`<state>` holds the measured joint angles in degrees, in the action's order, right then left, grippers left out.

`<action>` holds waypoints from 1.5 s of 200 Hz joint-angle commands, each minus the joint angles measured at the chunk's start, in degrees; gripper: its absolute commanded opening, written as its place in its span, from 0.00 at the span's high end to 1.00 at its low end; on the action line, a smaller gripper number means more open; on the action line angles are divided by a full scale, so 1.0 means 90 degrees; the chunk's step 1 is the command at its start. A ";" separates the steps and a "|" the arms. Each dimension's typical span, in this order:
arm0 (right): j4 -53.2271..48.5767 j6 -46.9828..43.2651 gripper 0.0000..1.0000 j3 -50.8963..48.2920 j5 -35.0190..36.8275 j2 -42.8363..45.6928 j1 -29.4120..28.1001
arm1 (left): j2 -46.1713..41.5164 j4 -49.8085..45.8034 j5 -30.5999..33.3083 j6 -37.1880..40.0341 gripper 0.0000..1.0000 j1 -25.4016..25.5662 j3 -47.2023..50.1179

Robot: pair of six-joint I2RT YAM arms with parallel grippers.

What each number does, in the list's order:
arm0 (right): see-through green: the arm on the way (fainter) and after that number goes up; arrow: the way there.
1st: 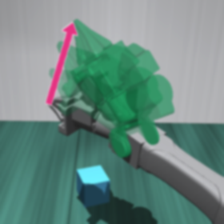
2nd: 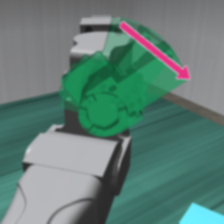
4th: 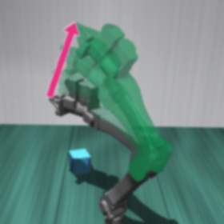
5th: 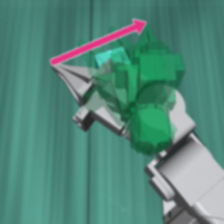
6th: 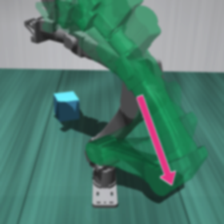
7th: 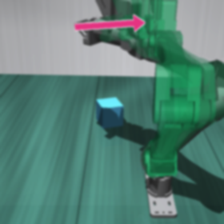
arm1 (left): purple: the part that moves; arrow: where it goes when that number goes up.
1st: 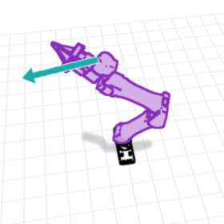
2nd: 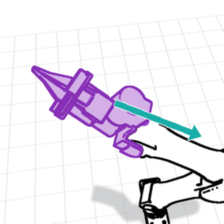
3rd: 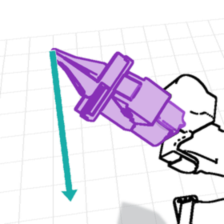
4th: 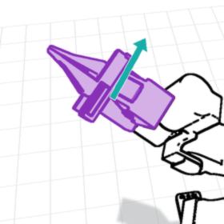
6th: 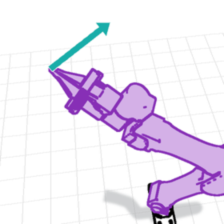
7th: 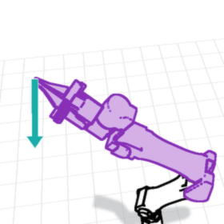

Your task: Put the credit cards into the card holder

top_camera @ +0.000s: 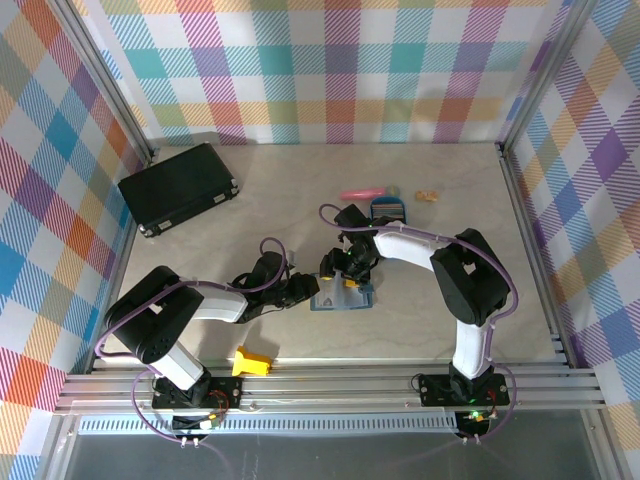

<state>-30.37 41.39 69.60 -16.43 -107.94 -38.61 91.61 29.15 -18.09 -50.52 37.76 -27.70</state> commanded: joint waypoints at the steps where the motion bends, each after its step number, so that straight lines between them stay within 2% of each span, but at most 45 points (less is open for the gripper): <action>1: 0.0165 0.0136 0.37 -0.0114 -0.0476 0.0146 -0.0133 | 0.0080 0.0215 0.0000 0.0028 0.72 0.0092 -0.0105; 152: 0.0660 0.0509 0.39 -0.0331 -0.0742 0.0736 -0.0191 | -0.0004 0.0168 0.0120 -0.0002 0.73 0.0092 -0.0057; 234: 0.0962 0.0525 0.39 -0.0332 -0.0933 0.0508 -0.0192 | -0.0208 -0.0020 0.0094 0.0077 0.73 0.0015 -0.0022; 259: 0.0534 0.0235 0.40 -0.0162 -0.0426 0.0674 -0.0192 | -0.0228 -0.0147 0.0107 0.0179 0.73 0.0014 -0.0037; 300: -0.1034 -0.0380 0.35 0.0280 0.1509 0.0896 -0.0177 | -0.0160 -0.0099 0.0046 0.0223 0.73 0.0014 -0.0057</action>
<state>-29.95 42.33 68.90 -14.35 -102.37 -40.16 90.85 28.62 -17.67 -49.82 37.76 -27.70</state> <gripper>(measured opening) 0.638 0.273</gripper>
